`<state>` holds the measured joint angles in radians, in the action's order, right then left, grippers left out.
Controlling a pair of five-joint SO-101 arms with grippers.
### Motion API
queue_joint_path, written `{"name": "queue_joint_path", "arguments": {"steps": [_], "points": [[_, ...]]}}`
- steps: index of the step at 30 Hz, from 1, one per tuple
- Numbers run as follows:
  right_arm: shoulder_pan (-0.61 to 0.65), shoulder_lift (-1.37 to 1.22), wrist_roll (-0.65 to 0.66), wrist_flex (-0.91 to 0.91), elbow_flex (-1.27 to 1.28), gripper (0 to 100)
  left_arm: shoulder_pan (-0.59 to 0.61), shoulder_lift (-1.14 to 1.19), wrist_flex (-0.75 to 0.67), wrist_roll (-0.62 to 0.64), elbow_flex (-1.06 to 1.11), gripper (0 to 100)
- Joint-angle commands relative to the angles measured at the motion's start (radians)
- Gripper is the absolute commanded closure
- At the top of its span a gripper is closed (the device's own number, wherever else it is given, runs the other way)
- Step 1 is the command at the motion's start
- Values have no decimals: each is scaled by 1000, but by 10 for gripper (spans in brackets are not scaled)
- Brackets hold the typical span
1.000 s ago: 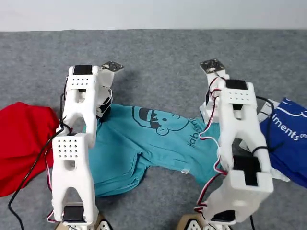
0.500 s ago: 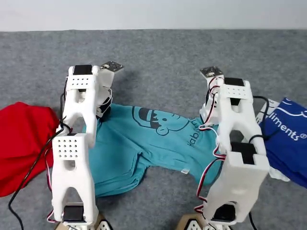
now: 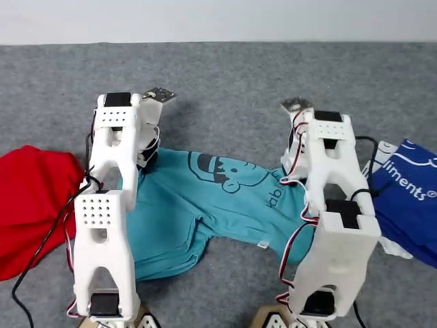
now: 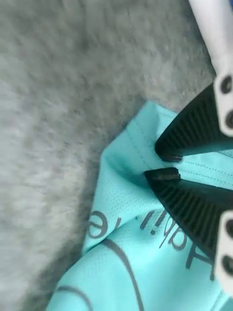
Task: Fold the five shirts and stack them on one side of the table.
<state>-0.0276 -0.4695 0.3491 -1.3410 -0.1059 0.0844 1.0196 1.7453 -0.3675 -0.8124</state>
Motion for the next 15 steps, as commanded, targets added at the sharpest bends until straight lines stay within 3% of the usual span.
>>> {"name": "queue_joint_path", "arguments": {"steps": [1, 7, 15], "points": [[1, 15, -6, -44, -135, 988, 29, 31, 6, 6, -15, 994], [-13, -31, -2, -39, -299, 988, 29, 31, 6, 6, -15, 994], [-18, -300, -2, -42, -574, 988, 29, 31, 8, 6, -15, 994]]}}
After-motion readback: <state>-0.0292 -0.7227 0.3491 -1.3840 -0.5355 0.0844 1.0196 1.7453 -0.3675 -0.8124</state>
